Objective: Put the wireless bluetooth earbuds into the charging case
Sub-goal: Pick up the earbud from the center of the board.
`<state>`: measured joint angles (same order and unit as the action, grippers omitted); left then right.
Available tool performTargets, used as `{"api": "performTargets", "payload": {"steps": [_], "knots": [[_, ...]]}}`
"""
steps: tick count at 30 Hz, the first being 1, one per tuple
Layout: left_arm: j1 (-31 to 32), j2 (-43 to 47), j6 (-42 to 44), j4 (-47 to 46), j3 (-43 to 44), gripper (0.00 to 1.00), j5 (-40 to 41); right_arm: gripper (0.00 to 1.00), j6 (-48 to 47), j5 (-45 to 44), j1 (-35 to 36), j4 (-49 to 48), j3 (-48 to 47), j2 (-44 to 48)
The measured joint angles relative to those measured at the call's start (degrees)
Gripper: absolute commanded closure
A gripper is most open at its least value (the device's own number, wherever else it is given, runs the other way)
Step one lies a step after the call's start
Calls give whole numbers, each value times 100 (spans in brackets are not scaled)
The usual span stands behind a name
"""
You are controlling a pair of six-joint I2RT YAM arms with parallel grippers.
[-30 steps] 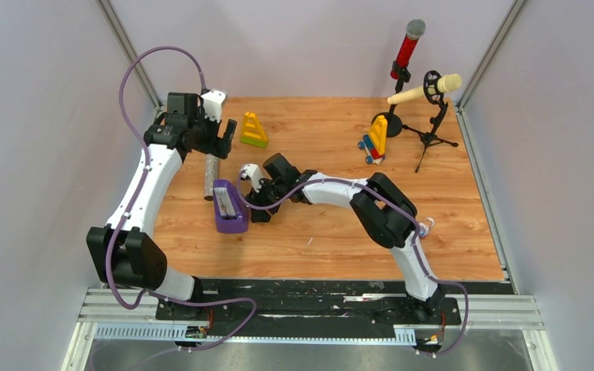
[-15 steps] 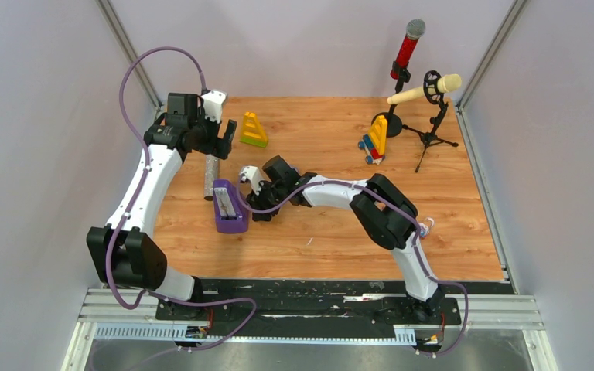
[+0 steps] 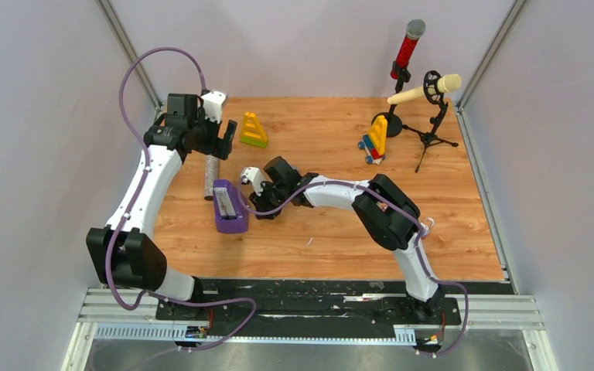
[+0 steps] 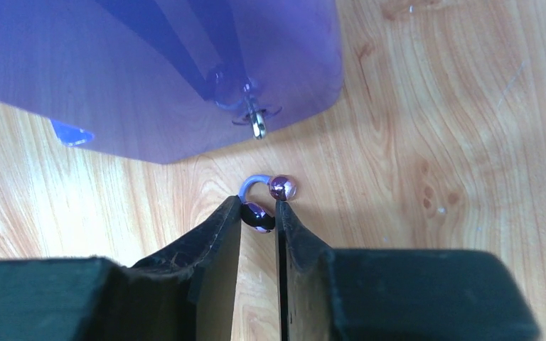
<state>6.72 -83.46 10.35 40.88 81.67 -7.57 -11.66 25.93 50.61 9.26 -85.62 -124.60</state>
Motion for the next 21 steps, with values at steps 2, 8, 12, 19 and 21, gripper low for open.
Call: {"api": "performTargets", "payload": {"steps": [2,8,12,19,21], "knots": [[0,9,-2,2,0,0,-15,80,-90,-66,0,63,79,87],[0,50,-2,0,0,0,-122,80,-389,-249,-26,286,461,509],[11,55,-2,0,0,0,-267,80,-599,-238,-179,522,896,1132],[654,-151,57,-83,153,0,37,80,-1104,-136,-944,901,1827,2457],[1016,-433,90,-127,363,0,205,80,-1296,-116,-1178,1054,2092,2787]]}}
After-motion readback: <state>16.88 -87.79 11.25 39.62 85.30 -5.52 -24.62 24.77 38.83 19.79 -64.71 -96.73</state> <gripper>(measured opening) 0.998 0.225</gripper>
